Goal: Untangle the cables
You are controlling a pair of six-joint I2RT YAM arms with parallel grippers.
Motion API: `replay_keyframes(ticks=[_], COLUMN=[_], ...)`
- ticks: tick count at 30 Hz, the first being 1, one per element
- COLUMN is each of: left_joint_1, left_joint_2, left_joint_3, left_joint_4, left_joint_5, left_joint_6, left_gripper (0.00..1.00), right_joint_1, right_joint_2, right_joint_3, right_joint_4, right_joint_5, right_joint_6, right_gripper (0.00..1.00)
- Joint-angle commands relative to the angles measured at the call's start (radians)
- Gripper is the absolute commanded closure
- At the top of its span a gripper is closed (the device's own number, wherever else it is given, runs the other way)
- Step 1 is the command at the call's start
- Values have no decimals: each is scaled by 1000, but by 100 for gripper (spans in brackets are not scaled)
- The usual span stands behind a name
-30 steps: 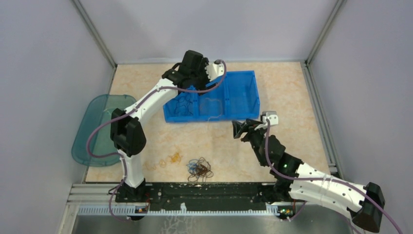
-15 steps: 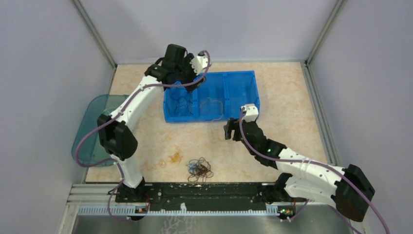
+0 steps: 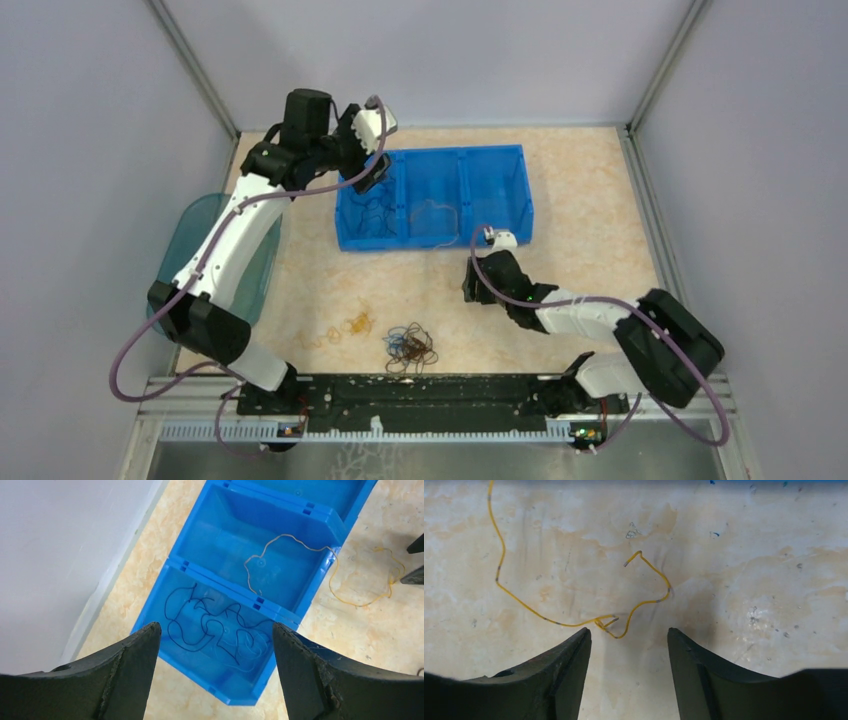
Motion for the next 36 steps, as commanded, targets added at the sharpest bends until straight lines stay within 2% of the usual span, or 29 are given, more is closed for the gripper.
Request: replay_keyframes(ticks=[1,6,12,16,21,24,28,32,36], left_joint_1=[18,22,30,43,62,67,71,85,97], left_joint_2=[-59,-105,-150,-186,-224,-239,-258,-274,-292], left_joint_3=[-42,-71,-98,-125,-152,-159,-165,-168,-186], left_joint_4=[-28,-16,-13,-15,-8,-6,-5,-7,-4], left_joint_5=[56,57,59,63,73,79,81,90,100], left_joint_6=[-19,-21,-37,-41,-54,-62,-64,-64,-55], left_gripper=[13,13,13,13,13,13,13,13,13], right_joint_1=[-4,0,0,0,-20,-27,-41,-45,-50], right_joint_2=[117,145,55,-18,-4,87,283,465,563], right_joint_3=[71,80,35,63,229,366,567,727,818], right_joint_4=[119,145,283,335,303,244,140,70,40], right_joint_5=[10,37,46,17,-44,-28,6,104,226], right_joint_6=[15,17,-3,-80,-179,-258,-378,-510,-607], right_gripper=[45,63,100,100,100,100,100,100,100])
